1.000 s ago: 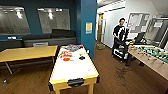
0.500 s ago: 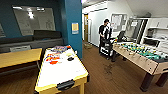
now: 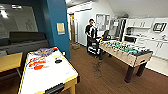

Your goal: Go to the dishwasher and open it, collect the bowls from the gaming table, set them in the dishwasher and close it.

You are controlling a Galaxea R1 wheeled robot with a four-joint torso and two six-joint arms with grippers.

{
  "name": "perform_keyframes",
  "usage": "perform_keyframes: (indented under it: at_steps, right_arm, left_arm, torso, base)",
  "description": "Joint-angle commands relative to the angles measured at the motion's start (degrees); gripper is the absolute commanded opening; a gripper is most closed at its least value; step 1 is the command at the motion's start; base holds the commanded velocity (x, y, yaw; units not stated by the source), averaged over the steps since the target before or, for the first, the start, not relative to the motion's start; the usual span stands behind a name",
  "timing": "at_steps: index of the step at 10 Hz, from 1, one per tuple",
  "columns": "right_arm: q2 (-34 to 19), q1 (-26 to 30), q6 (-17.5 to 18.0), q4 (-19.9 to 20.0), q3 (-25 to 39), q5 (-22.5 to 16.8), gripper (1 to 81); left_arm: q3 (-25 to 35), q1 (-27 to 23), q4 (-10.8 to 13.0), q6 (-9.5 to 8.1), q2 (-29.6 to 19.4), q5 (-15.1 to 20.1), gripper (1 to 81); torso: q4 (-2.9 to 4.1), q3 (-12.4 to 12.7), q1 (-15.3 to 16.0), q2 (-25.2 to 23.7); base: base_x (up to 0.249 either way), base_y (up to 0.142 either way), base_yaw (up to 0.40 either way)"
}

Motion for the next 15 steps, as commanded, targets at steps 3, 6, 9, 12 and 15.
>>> perform_keyframes:
  at_steps: [3, 6, 9, 12, 15]
  right_arm:
    - [0.41, 2.27, -0.05, -0.74, -1.22, -2.40, 1.0]
    - [1.03, 2.18, -0.05, -0.65, -2.36, -2.40, 1.0]
    - [1.11, 2.00, -0.23, -1.27, -1.92, -2.40, 1.0]
    - [1.29, 2.00, -0.14, -1.44, -2.27, -2.40, 1.0]
    - [1.38, 2.00, -0.14, -1.44, -2.01, -2.40, 1.0]
  left_arm:
    - [-1.15, -1.90, -0.13, 0.38, 0.03, 1.70, 1.0]
    - [-2.37, -1.81, 0.04, 0.38, 0.99, 1.78, 1.0]
    - [-3.96, -1.81, 0.13, 0.38, 1.70, 1.78, 1.0]
    - [-3.96, -1.73, 0.22, 0.38, 1.97, 1.78, 1.0]
    - [-3.96, -1.81, 0.13, 0.38, 1.88, 1.78, 1.0]
  torso:
    - [0.00, 0.00, 0.00, 0.00]
    - [0.00, 0.00, -0.02, 0.00]
    - [0.00, 0.00, -0.02, 0.00]
    - [0.00, 0.00, -0.02, 0.00]
    - [0.00, 0.00, -0.02, 0.00]
  base:
    - [0.000, 0.000, -0.395]
    - [0.000, 0.000, -0.395]
    - [0.000, 0.000, -0.395]
    - [0.000, 0.000, -0.395]
    - [0.000, 0.000, -0.395]
